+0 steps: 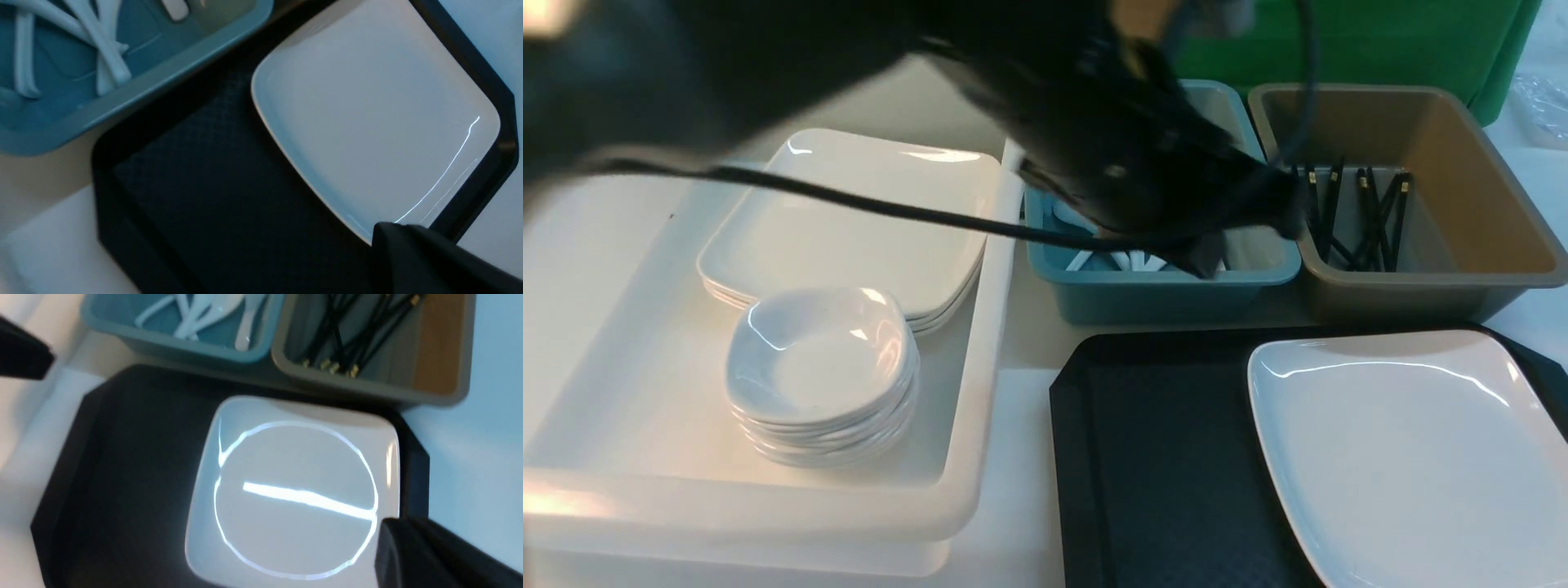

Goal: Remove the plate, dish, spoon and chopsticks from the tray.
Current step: Use the left arm to grab a plate from the dinner plate

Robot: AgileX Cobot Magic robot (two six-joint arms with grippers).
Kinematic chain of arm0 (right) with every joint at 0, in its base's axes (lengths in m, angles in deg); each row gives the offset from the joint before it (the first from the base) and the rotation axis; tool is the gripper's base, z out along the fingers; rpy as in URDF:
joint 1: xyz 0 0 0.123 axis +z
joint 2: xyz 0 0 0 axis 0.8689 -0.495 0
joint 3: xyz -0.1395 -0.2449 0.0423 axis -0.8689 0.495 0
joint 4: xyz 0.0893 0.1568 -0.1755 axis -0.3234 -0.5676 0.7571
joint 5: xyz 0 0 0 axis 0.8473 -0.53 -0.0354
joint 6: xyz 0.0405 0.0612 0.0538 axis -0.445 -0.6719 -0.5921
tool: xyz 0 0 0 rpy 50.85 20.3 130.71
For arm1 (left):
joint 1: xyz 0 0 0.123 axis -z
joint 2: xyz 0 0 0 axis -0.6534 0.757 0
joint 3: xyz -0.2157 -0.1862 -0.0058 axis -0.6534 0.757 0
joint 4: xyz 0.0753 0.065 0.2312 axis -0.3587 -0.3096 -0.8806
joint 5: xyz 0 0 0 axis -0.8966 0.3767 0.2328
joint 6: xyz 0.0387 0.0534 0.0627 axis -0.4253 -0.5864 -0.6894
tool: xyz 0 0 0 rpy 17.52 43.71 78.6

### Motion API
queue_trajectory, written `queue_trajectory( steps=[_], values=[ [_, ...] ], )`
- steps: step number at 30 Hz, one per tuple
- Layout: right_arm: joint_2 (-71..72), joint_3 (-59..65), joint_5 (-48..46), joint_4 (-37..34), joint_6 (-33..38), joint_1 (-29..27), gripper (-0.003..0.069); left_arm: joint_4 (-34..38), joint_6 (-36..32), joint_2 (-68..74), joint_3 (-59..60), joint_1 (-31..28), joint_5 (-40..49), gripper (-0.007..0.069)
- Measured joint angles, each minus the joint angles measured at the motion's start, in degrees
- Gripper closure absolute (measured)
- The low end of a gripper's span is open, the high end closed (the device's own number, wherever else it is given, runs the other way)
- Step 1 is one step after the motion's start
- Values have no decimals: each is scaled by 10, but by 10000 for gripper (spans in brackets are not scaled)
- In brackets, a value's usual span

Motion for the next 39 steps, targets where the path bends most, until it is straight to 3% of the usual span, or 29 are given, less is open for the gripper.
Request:
queue_trajectory(
  steps=[7, 14, 19, 34, 39],
  values=[
    [44, 139, 3, 1, -19, -6, 622, 33, 0, 148, -107, 2, 14, 531],
    [45, 219, 43, 1, -28, -6, 622, 33, -25, 235, -127, 2, -61, 277],
    [50, 222, 69, 1, -28, -6, 622, 27, -46, 282, -127, 2, -119, 153],
    [50, 223, 79, -26, -15, -6, 622, 46, -50, 335, -127, 2, -208, 127],
    [50, 223, 86, -27, -15, -6, 622, 56, -52, 342, -128, 2, -213, 197]
  ],
)
